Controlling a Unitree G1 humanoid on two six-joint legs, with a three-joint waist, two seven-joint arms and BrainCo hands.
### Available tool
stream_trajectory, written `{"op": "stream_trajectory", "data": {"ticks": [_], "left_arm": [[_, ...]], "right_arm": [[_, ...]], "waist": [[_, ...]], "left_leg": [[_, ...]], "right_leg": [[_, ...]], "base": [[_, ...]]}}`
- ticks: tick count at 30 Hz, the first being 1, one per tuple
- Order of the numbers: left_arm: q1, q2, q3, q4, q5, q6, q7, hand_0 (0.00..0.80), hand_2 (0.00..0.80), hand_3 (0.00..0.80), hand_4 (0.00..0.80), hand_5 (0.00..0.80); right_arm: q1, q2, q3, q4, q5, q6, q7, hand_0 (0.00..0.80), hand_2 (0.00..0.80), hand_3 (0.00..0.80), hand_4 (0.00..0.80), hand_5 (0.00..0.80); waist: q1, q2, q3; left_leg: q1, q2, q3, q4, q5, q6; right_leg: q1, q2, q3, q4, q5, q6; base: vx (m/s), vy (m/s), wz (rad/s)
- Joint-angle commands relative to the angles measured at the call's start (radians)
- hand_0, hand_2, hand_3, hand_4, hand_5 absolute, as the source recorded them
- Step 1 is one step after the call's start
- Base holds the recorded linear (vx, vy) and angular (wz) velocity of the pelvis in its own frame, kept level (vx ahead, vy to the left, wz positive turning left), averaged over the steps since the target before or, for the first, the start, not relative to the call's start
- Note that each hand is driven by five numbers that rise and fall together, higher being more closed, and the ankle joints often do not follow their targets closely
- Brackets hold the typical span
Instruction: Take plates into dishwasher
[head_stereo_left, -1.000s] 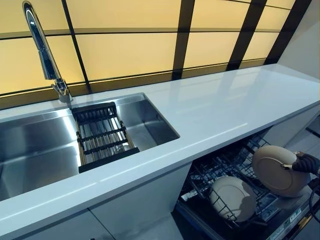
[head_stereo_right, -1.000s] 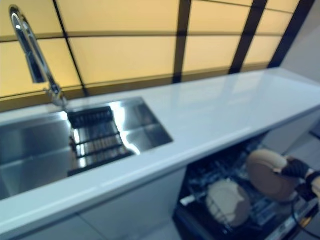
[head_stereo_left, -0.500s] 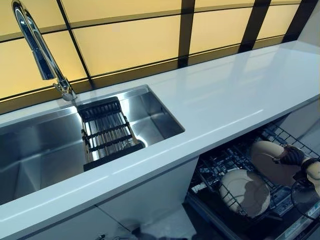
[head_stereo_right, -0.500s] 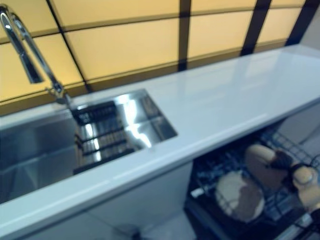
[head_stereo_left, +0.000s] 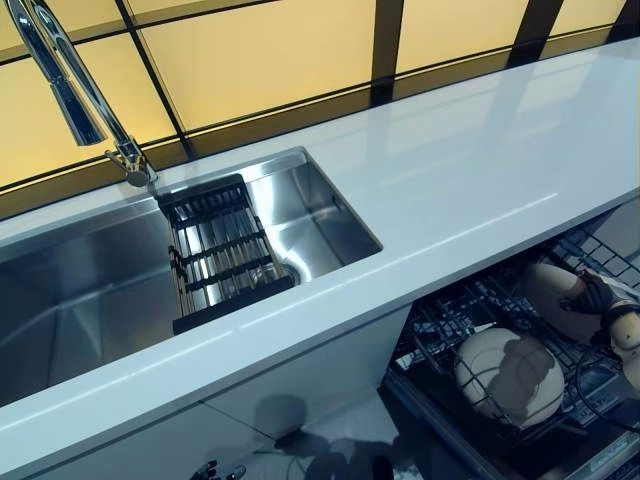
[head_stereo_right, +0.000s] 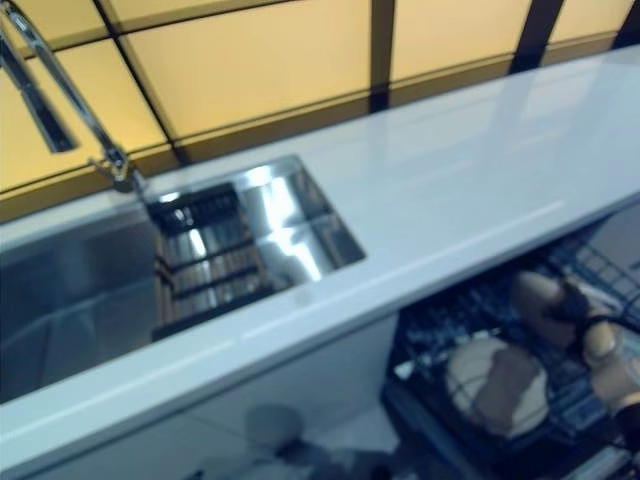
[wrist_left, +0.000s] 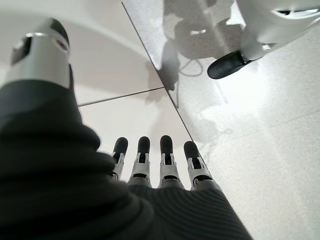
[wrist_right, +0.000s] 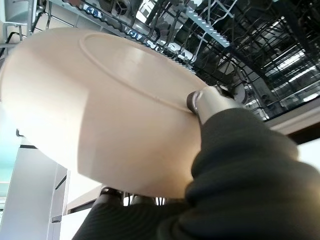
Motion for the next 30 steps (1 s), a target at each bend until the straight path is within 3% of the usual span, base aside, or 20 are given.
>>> {"op": "stream_trajectory", "data": {"ticks": [1, 7, 23, 30], "left_arm": [[-0.039, 0.054, -0.032, 0.003, -0.031, -0.029, -0.005, 0.000, 0.000, 0.000, 0.000, 0.000], [-0.048, 0.048, -0.037, -0.005, -0.039, -0.030, -0.002, 0.000, 0.000, 0.000, 0.000, 0.000], [-0.066, 0.042, -0.047, -0.030, -0.046, -0.029, -0.020, 0.000, 0.000, 0.000, 0.000, 0.000], [-0.079, 0.037, -0.057, -0.032, -0.046, -0.025, -0.024, 0.000, 0.000, 0.000, 0.000, 0.000]], "right_arm": [[-0.127, -0.018, 0.066, 0.020, -0.038, 0.003, -0.050, 0.800, 0.800, 0.800, 0.800, 0.800], [-0.133, -0.011, 0.104, 0.044, -0.119, 0.005, -0.046, 0.800, 0.800, 0.800, 0.800, 0.800], [-0.147, 0.041, 0.166, 0.114, -0.118, 0.055, 0.023, 0.800, 0.800, 0.800, 0.800, 0.800], [-0.173, 0.067, 0.186, 0.201, -0.107, 0.047, 0.034, 0.800, 0.800, 0.800, 0.800, 0.800]], "waist": [[0.015, -0.093, -0.015], [0.014, -0.075, 0.000], [0.018, -0.035, 0.020], [0.026, -0.025, 0.021]], "left_leg": [[0.028, -0.015, -0.032, 0.002, -0.045, 0.004], [0.022, -0.019, -0.031, 0.001, -0.041, 0.000], [0.011, -0.028, -0.033, -0.002, -0.034, -0.006], [0.011, -0.031, -0.038, -0.002, -0.034, -0.007]], "right_leg": [[0.001, -0.071, 0.026, 0.012, 0.009, 0.103], [-0.008, -0.077, 0.023, 0.012, 0.011, 0.103], [-0.021, -0.093, 0.016, 0.013, 0.014, 0.101], [-0.022, -0.099, 0.015, 0.012, 0.015, 0.102]], "base": [[-0.011, -0.010, 0.04], [0.000, 0.000, 0.00], [-0.011, 0.008, 0.02], [-0.004, 0.004, 0.01]]}}
